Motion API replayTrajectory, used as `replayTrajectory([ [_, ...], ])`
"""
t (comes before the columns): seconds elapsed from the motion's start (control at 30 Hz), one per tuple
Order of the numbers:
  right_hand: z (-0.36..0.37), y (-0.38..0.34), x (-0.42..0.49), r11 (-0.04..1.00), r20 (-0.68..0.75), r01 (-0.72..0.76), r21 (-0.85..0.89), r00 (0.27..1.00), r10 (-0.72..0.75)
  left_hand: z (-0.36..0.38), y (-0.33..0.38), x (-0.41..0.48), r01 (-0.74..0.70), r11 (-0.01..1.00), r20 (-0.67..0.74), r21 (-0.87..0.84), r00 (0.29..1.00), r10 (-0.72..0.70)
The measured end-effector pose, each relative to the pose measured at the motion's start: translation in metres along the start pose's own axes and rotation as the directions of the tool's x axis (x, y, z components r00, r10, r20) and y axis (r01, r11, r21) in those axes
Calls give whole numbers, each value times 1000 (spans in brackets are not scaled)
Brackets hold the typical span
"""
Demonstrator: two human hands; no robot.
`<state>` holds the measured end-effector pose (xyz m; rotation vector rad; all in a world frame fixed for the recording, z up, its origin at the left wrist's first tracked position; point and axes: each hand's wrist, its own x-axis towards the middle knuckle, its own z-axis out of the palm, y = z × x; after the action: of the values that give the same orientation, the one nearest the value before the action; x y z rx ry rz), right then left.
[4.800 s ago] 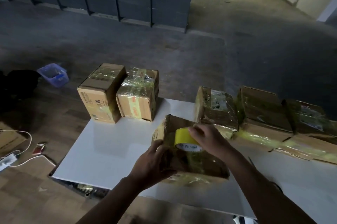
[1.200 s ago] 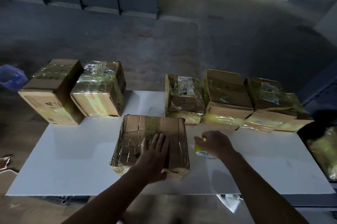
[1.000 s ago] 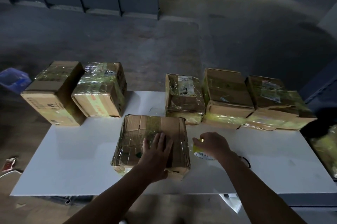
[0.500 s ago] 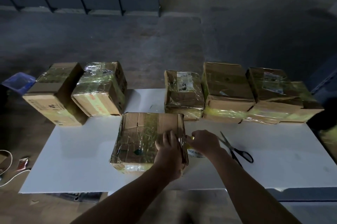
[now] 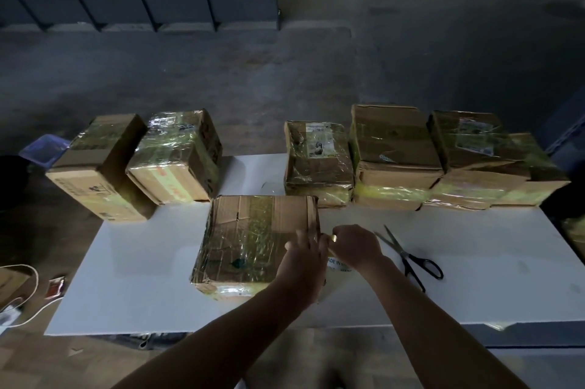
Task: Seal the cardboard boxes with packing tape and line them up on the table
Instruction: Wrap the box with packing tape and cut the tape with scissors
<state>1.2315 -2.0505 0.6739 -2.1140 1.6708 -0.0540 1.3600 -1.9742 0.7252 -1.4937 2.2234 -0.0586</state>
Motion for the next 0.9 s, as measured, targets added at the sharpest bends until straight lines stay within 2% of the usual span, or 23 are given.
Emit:
replayTrajectory([
  [0.13, 4, 7, -2, 998, 26, -23, 60, 999, 21, -13, -2, 7, -106, 993, 9, 45, 994, 106],
  [0.27, 3, 8, -3, 991, 72, -89, 100, 994, 82, -17, -20, 9, -209, 969, 7, -135, 977, 212],
  [0.4, 0, 6, -3, 988, 109, -100, 119, 990, 88, -15, -26, 15, -261, 946, -18, -192, 965, 262],
  [0.5, -4, 6, -8, 972, 75, -75, 222, 995, 59, -15, -28, 13, -266, 941, -56, -211, 964, 260],
  [0.7, -35, -13, -13, 855, -73, 72, 513, 997, -40, -8, -73, -13, -287, 920, -294, -268, 933, 206],
  [0.83, -71, -50, -13, 741, -239, 210, 638, 969, -69, 3, -119, -34, -326, 905, -524, -272, 839, 145],
  [0.9, -84, -71, -14, 668, -304, 311, 676, 943, -132, 7, -136, -45, -318, 894, -585, -315, 807, 81],
])
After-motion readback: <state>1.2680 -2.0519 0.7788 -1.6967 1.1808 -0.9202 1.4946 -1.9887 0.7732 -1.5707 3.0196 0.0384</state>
